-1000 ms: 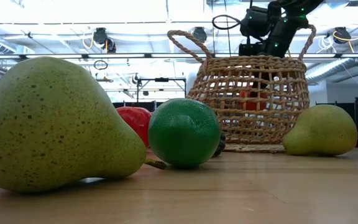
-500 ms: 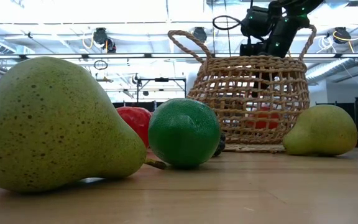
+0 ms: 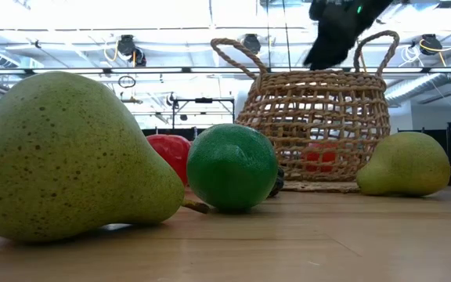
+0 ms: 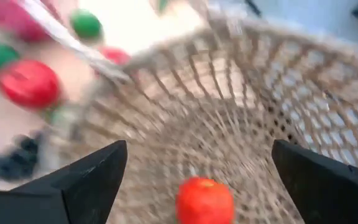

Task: Build produce basket
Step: Put the red apple into the brown basket

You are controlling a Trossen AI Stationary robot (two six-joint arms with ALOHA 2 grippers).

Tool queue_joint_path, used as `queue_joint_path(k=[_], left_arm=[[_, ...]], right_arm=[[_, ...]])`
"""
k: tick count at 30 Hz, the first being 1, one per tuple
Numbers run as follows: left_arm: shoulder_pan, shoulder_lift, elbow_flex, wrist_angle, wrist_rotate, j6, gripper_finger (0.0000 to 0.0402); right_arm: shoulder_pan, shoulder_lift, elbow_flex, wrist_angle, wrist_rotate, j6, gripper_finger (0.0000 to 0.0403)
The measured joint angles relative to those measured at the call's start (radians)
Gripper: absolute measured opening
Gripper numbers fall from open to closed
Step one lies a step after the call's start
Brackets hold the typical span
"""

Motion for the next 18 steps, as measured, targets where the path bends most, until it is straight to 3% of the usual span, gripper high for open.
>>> queue_joint_path(k=[11,18], left_arm=[[0.000,0.000,0.000,-0.104,-0.007,-0.013,0.0016],[-0.004,0.000,0.000,-0.214,-0.026,-0.106,0.0089]], right_arm=[[0.462,-0.140,0.000,-0.019,0.262,0.156,0.0393],[0.725,-0.120,0.000,0.005,0.518,0.174,0.0393]])
